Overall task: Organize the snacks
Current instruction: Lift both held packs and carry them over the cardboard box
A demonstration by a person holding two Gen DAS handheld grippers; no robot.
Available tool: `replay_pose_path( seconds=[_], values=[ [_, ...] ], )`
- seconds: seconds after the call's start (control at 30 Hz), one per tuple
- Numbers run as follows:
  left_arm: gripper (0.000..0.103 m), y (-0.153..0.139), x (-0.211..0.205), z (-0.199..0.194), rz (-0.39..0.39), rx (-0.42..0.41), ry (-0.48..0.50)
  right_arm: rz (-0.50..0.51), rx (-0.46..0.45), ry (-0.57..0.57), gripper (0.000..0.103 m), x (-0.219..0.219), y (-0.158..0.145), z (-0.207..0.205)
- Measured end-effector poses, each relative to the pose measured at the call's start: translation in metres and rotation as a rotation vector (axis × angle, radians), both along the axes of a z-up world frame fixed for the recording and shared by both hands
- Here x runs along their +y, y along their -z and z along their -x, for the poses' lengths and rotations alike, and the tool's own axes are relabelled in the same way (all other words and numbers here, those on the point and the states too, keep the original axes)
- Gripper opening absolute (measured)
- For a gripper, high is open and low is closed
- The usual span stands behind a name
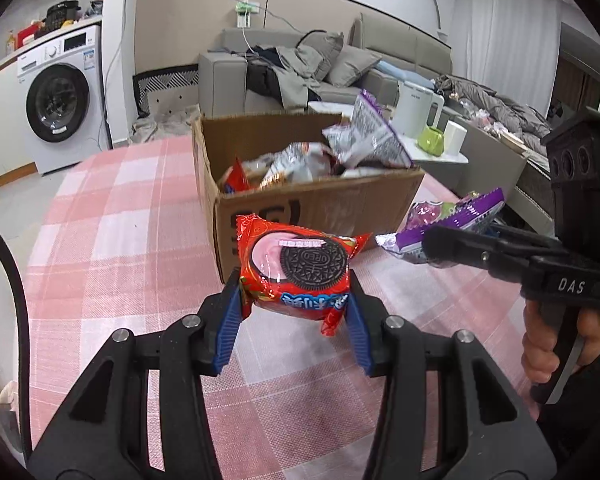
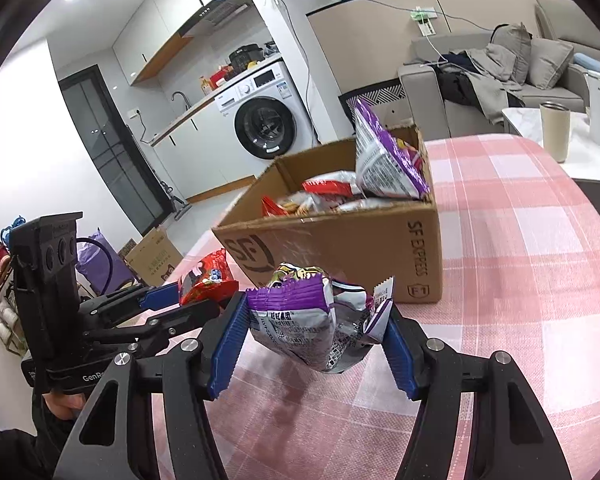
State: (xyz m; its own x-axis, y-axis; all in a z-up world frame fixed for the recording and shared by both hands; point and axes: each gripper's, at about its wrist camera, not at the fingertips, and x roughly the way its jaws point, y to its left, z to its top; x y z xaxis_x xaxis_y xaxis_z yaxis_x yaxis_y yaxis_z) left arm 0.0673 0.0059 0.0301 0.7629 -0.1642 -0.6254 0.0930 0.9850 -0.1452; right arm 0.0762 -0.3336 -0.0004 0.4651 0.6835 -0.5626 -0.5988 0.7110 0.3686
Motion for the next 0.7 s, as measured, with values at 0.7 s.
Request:
replay_pose_path(
  seconds=[0.7],
  values=[
    [0.044,-0.072,-0.005,0.003,-0.025,-0.11,-0.047,-0.061,-0.052,0.007,0.064,0.014,-0.056,-0.016]
  ],
)
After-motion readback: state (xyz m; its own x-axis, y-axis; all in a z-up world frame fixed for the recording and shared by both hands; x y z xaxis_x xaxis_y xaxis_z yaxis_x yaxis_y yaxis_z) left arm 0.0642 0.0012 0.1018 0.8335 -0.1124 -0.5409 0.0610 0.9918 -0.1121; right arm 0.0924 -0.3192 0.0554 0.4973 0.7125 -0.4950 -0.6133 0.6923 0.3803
